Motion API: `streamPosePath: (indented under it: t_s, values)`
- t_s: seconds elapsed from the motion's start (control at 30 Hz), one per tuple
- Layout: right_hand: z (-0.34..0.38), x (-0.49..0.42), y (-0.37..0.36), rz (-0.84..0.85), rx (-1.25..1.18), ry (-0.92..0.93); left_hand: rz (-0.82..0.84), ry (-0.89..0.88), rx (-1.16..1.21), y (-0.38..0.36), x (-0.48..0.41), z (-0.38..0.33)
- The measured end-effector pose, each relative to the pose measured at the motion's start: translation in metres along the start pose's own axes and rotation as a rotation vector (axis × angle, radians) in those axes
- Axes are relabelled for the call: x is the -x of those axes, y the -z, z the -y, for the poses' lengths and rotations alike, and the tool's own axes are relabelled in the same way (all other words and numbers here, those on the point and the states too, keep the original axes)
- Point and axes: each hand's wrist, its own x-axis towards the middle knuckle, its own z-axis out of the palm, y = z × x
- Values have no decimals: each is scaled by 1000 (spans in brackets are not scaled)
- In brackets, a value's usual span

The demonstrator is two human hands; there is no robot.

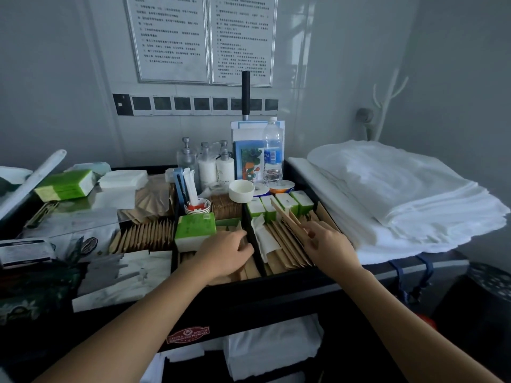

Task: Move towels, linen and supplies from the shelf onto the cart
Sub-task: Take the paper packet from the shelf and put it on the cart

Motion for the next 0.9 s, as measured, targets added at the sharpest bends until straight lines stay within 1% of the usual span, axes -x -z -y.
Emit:
streamPosePath:
  t_s: [0.1,0.23,0.37,0.63,0.77,0.9]
  values:
    - [4,0,-1,-8,-21,48,27,-40,-27,-8,6,-8]
    - [2,-2,-2,-35,24,49,5,-60,-214,-15,9,-4]
    - [-1,-1,0,-12,38,38,-45,-74,-351,-13,5,2]
    - [-4,-5,-5,31,67,88,-65,-95,-393,-14,8,18]
    - [1,-10,-6,112,84,61,-43,-84,-420,-13,6,15]
    - [0,-9,-2,134,93,61,-53,-88,-436,-10,5,12]
